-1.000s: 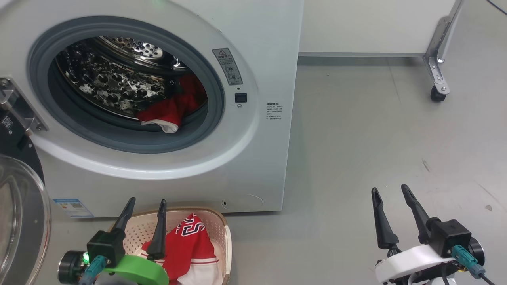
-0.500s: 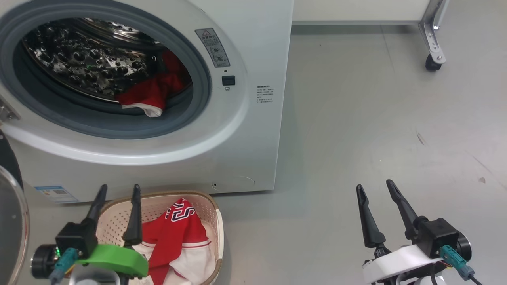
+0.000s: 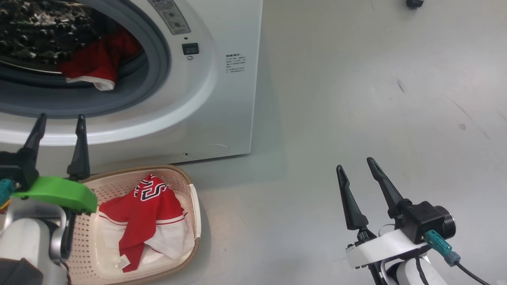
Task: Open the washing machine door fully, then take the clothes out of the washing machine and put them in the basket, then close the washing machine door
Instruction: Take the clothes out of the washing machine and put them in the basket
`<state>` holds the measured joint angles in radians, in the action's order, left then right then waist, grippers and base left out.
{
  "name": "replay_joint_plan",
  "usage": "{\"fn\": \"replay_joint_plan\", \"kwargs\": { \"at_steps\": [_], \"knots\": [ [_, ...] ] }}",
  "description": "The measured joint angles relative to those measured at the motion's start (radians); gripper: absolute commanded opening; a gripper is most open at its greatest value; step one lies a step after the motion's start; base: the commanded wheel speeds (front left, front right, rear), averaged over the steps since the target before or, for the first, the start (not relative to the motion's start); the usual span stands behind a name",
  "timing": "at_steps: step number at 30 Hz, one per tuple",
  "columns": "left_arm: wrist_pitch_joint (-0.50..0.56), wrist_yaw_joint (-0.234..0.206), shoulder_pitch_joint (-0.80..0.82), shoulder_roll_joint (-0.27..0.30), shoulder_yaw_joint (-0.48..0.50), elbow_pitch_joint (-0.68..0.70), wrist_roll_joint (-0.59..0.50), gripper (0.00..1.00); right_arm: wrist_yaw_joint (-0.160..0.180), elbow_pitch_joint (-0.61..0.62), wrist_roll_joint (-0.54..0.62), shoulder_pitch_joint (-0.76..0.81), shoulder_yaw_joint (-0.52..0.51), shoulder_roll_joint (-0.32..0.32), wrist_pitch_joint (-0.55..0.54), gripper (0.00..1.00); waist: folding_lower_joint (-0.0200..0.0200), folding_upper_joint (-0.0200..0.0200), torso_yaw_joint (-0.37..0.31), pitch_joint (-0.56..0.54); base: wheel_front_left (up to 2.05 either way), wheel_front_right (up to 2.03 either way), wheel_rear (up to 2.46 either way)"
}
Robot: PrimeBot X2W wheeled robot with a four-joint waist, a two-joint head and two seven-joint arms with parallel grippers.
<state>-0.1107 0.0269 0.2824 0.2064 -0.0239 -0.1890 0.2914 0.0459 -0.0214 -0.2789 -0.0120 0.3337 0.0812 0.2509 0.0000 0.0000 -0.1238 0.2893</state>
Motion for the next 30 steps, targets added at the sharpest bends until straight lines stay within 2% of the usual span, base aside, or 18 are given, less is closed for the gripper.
{"fn": "replay_joint_plan", "kwargs": {
  "at_steps": [7, 11, 21, 30],
  "knots": [
    [0.089, 0.023, 0.113, 0.044, 0.019, -0.052, 0.035, 1.00, 0.001, 0.000, 0.010, -0.034, 0.013, -0.008, 0.000, 1.00, 0.0001, 0.0000, -0.052, 0.063, 0.00, 0.00, 0.00],
    [0.148, 0.023, 0.181, 0.084, 0.032, -0.096, 0.035, 1.00, 0.001, -0.002, 0.010, -0.045, 0.029, -0.015, 0.000, 1.00, 0.0000, 0.0000, -0.087, 0.099, 0.00, 0.00, 0.00],
    [0.286, 0.022, 0.358, 0.138, 0.056, -0.195, 0.044, 1.00, 0.008, -0.005, 0.010, -0.078, 0.058, -0.023, 0.001, 1.00, 0.0000, 0.0000, -0.157, 0.181, 0.00, 0.00, 0.00],
    [0.358, 0.012, 0.458, 0.201, 0.047, -0.284, 0.007, 1.00, 0.010, -0.014, 0.008, -0.116, 0.074, -0.028, 0.001, 1.00, 0.0001, 0.0000, -0.212, 0.239, 0.00, 0.00, 0.00]
  ]
}}
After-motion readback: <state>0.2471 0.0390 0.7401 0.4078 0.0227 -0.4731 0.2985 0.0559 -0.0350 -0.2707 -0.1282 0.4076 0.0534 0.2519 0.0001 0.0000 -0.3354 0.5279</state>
